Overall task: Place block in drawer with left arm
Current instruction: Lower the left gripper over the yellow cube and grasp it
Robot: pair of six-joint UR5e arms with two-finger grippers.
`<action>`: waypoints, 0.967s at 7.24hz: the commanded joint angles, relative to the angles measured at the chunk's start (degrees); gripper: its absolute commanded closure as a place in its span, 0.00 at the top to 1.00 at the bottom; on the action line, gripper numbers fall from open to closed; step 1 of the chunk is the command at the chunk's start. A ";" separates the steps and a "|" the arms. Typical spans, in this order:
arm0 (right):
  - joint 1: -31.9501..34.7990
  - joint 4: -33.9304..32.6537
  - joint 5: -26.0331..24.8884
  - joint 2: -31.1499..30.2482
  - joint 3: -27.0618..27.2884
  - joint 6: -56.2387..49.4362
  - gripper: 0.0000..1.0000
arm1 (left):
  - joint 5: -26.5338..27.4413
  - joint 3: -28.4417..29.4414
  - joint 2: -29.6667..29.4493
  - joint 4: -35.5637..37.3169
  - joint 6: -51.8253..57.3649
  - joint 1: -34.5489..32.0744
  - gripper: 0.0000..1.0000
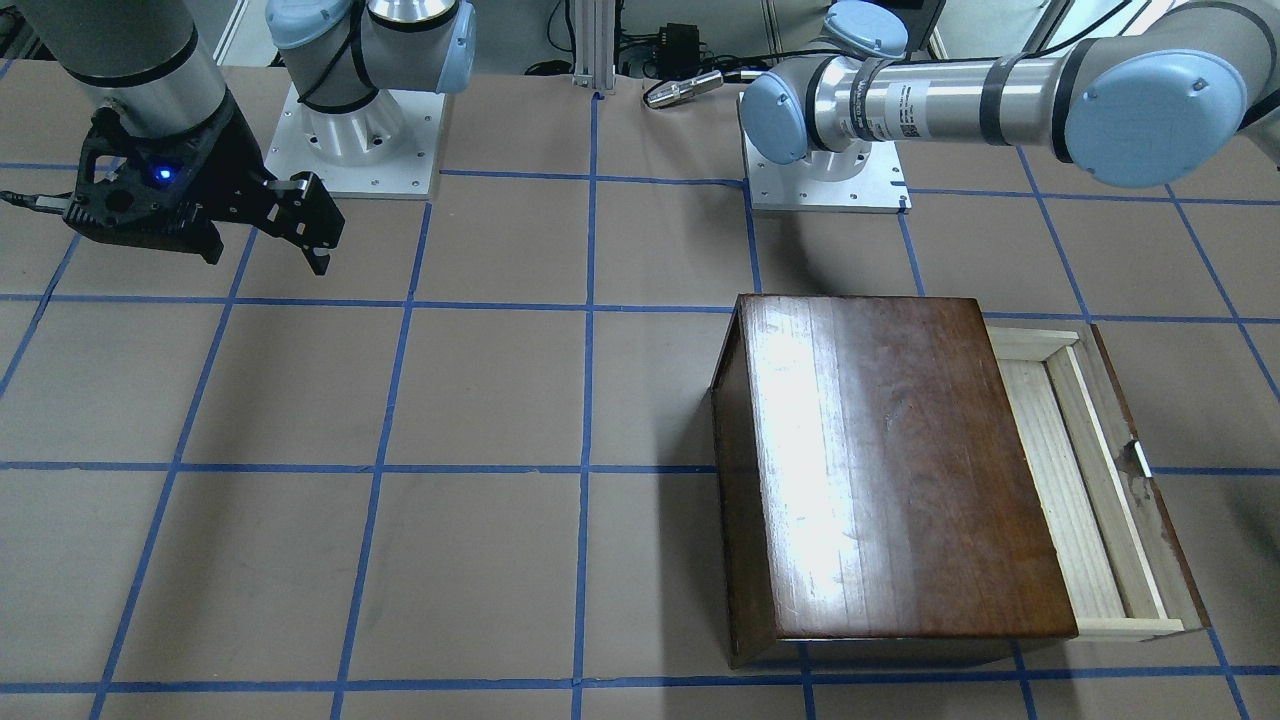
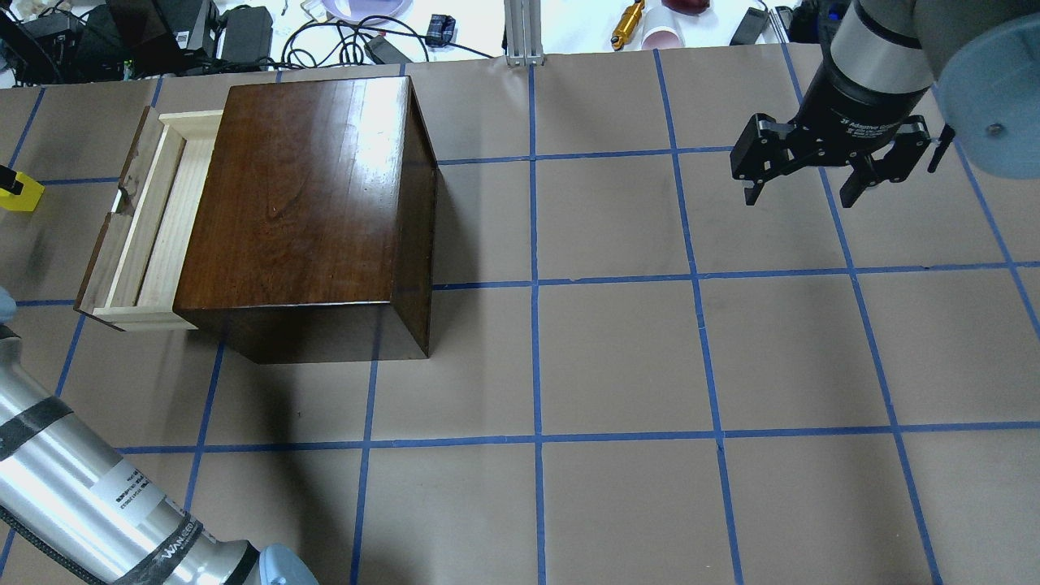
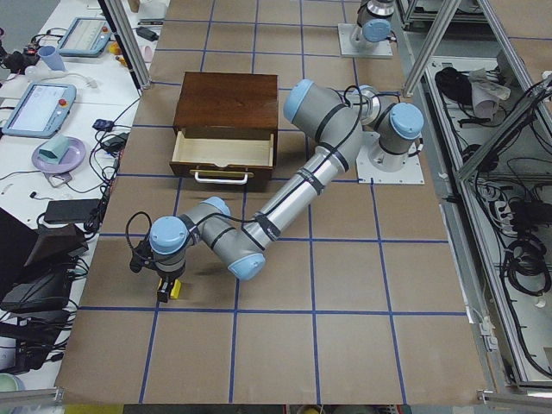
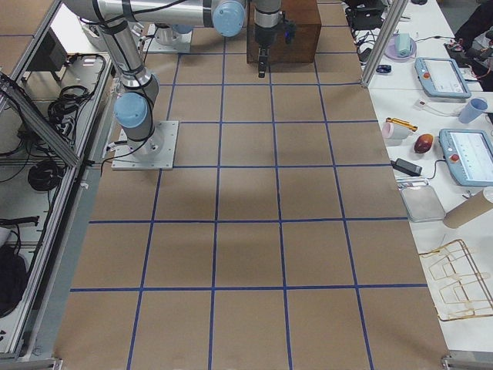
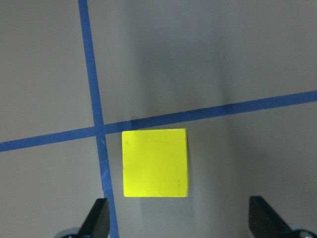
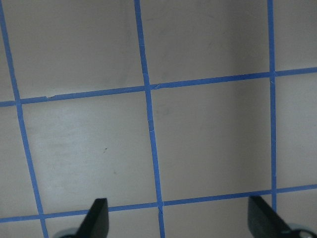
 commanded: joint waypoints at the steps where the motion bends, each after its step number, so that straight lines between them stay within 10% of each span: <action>1: 0.02 0.00 0.00 0.00 -0.02 0.00 1.00 | 0.06 2.98 -2.72 0.04 -0.07 0.00 1.00; 5: 0.02 0.00 0.00 0.00 -0.02 0.00 1.00 | -0.29 4.22 -4.92 0.04 -0.07 0.00 0.87; 7: 0.02 0.00 0.00 0.00 -0.02 0.00 1.00 | -0.47 4.22 -4.75 0.04 0.36 0.00 0.00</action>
